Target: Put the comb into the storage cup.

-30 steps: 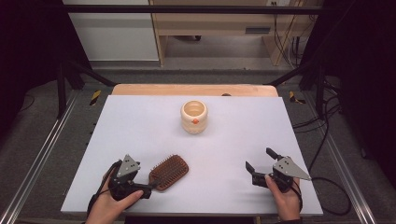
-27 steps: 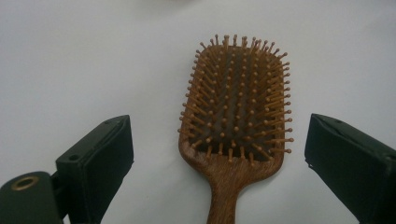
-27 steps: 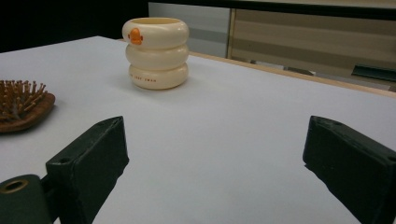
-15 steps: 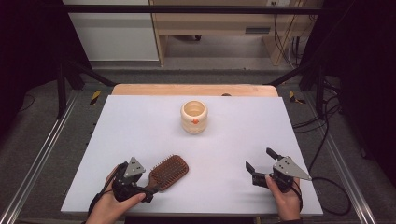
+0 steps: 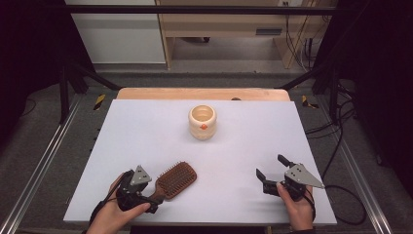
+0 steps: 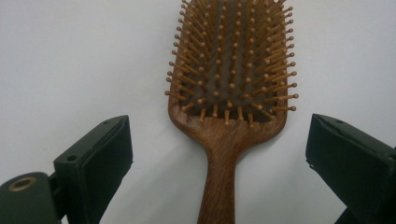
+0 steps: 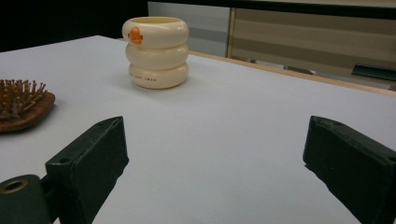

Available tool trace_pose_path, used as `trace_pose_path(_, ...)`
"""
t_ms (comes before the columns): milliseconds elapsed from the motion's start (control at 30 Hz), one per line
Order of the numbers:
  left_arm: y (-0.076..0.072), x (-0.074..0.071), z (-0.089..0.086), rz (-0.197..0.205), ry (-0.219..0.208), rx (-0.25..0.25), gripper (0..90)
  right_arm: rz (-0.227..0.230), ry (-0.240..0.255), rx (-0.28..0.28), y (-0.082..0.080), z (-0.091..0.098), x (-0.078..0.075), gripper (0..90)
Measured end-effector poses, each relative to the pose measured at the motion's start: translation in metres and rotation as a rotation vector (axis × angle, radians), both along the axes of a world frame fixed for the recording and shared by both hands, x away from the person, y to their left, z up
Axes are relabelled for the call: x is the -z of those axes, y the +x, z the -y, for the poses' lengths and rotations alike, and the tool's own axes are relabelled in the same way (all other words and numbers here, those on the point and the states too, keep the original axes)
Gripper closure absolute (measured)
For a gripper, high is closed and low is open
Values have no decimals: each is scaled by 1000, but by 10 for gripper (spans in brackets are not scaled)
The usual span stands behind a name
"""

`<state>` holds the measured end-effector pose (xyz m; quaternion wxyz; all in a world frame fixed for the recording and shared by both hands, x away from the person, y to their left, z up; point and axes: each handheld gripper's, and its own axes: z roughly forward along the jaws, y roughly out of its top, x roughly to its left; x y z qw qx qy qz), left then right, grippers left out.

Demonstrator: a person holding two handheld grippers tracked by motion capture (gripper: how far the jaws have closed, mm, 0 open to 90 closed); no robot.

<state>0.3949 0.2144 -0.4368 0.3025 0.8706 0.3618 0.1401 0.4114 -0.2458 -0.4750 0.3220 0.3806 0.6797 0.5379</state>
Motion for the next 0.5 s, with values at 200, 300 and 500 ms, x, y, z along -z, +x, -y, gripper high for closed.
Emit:
trace_pose_path(200,0,1,-2,-12,27,13,77,-1,-1,0,0,0,0,66)
trace_pose_path(300,1,2,-4,-17,30,7,76,-2,-3,0,0,0,0,66)
trace_pose_path(500,-1,3,-5,-27,44,20,81,-1,-4,-1,0,0,0,67)
